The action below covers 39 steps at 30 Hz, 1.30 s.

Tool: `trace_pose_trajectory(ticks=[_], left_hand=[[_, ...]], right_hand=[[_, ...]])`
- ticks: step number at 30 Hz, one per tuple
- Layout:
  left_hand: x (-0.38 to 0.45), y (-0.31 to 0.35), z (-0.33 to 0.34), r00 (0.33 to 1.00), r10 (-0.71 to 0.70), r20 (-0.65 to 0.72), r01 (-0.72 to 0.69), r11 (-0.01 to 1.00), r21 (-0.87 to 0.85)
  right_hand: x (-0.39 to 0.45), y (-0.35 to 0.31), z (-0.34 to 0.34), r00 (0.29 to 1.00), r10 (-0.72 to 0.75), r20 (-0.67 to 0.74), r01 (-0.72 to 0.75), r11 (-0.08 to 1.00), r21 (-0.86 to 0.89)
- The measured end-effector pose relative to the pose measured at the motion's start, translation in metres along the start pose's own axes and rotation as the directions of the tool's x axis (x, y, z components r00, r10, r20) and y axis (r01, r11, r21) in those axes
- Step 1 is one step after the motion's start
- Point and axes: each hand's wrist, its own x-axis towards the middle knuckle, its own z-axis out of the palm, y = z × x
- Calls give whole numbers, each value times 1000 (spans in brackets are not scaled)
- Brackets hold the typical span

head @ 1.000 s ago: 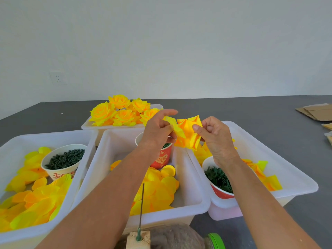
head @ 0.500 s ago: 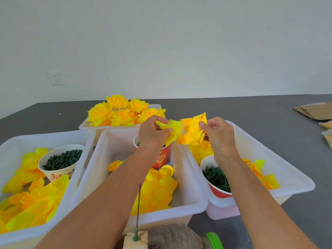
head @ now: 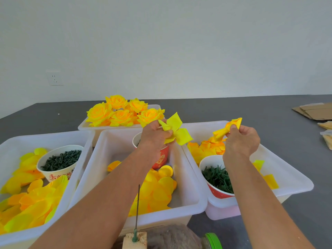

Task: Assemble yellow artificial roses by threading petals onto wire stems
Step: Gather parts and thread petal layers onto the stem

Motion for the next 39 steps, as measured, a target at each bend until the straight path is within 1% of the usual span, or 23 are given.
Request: trace_pose_trajectory(ticks=[4, 7, 9, 11, 13, 15, 16, 17, 18, 19, 20, 21, 22, 24, 26, 27, 28, 29, 30, 33, 34, 36, 39], left_hand=[[-2, 0, 1, 999, -8, 37, 8, 1000, -7], [-3, -1, 2, 998, -17, 54, 16, 1000, 11], [-1, -4, 2, 999, -19, 34, 17, 998, 65], [2, -8, 2, 1000, -16, 14, 14, 990, 139], [3, -9, 3, 1000, -25, 14, 22, 988, 156], [3, -11, 3, 1000, -6, 7, 4, 984, 180], [3, -11, 2, 1000, 7, 4, -8, 982, 188], [3, -10, 2, 1000, 15, 3, -15, 983, 182], [3, -10, 2, 1000, 16, 1, -16, 986, 168], [2, -10, 2, 1000, 12, 0, -12, 987, 157], [2, -10, 3, 1000, 6, 1, -6, 988, 151], [1, -10, 4, 1000, 4, 9, -5, 990, 144], [0, -10, 4, 1000, 8, 22, -10, 991, 132], [-1, -11, 5, 998, 24, 56, -30, 994, 109], [-1, -12, 6, 994, 40, 105, -51, 993, 109], [-1, -13, 7, 991, 45, 126, -60, 991, 119], [-1, -14, 7, 989, 47, 138, -66, 989, 133], [-1, -15, 7, 989, 44, 141, -64, 988, 143], [0, -15, 7, 990, 35, 136, -54, 988, 142], [1, -13, 3, 995, 13, 97, -23, 995, 100], [2, -12, 1, 997, 7, 78, -13, 996, 84], [2, -10, -2, 999, -13, 29, 12, 999, 47], [2, -7, -5, 1000, -9, -27, 10, 999, 41]], right_hand=[[8, 3, -1, 995, 100, -29, -101, 994, -43], [13, 3, -6, 992, 126, 11, -123, 985, -123], [13, 3, -9, 983, 170, 67, -156, 973, -170], [13, 5, -7, 976, 207, 73, -184, 952, -244], [11, 4, -5, 981, 189, 34, -164, 917, -365], [6, -1, -4, 989, 146, 18, -116, 847, -518], [3, -2, -5, 995, 94, 24, -63, 810, -584], [0, -3, -5, 999, 8, 51, 25, 785, -619], [-3, -4, -4, 990, -93, 109, 140, 789, -599], [-8, -4, -2, 963, -177, 204, 260, 811, -523], [-12, -4, 1, 920, -226, 319, 345, 853, -391], [-17, -3, 3, 871, -234, 433, 365, 896, -252], [-22, -4, 4, 819, -212, 534, 341, 927, -155], [-28, -4, 3, 706, -153, 691, 292, 952, -88], [-27, -2, 3, 607, -131, 784, 255, 966, -36], [-27, -1, 2, 568, -147, 810, 252, 968, -2], [-27, -1, 2, 551, -165, 818, 266, 964, 16], [-27, 0, 2, 559, -177, 810, 289, 957, 9], [-26, 0, 2, 587, -184, 788, 309, 951, -8], [-21, 3, 5, 708, -154, 689, 286, 955, -80], [-19, 4, 6, 748, -136, 650, 287, 949, -132], [-15, 7, 6, 813, -133, 567, 338, 900, -273], [-13, 7, 5, 850, -174, 498, 412, 808, -422]])
